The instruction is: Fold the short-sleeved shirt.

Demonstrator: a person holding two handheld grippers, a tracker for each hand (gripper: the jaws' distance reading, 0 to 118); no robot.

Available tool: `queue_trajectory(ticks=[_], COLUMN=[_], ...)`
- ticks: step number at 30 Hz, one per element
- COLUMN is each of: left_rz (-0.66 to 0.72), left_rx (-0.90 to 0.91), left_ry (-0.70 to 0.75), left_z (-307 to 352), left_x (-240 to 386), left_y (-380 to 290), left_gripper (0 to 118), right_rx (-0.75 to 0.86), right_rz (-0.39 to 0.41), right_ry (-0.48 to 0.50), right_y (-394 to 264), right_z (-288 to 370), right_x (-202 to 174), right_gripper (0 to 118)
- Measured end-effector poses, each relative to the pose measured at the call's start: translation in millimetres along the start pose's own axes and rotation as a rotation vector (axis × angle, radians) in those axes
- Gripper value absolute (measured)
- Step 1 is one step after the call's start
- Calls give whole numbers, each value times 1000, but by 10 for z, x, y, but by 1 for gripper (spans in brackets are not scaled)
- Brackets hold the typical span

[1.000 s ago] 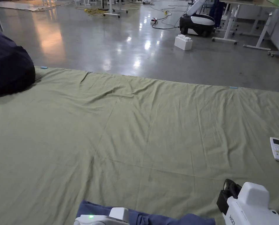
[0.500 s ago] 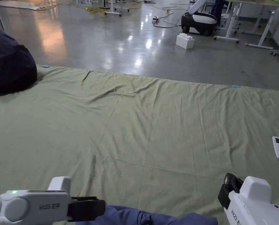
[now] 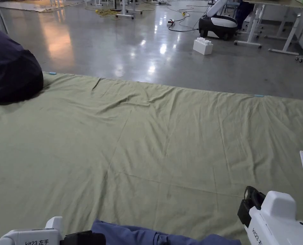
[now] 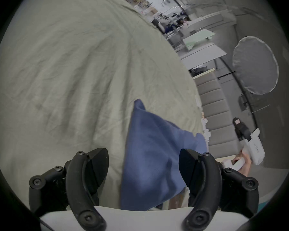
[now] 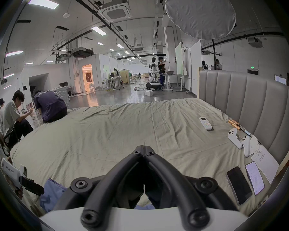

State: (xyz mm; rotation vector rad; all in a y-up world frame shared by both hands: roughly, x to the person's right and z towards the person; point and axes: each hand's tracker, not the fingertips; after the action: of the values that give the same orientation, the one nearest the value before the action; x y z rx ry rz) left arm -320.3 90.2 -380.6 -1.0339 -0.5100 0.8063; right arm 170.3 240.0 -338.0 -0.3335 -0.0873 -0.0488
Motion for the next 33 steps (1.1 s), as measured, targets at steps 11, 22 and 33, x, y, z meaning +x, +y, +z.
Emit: queue_trajectory(ticks=[11, 22, 33], left_rz=[17, -90, -322], left_rx=[-19, 34, 116], left_ry=[33, 105, 461], left_z=[-253, 310, 840], left_x=[125, 645, 1249], left_y=[-41, 296, 525], left_gripper=[19, 14, 14], right_rx=[27, 29, 24], right_rz=[37, 44, 38], right_ry=[-25, -36, -19], right_y=[-56, -7, -13], right_z=[10, 14, 5], right_x=[-10, 65, 21], right_gripper=[0, 0, 0])
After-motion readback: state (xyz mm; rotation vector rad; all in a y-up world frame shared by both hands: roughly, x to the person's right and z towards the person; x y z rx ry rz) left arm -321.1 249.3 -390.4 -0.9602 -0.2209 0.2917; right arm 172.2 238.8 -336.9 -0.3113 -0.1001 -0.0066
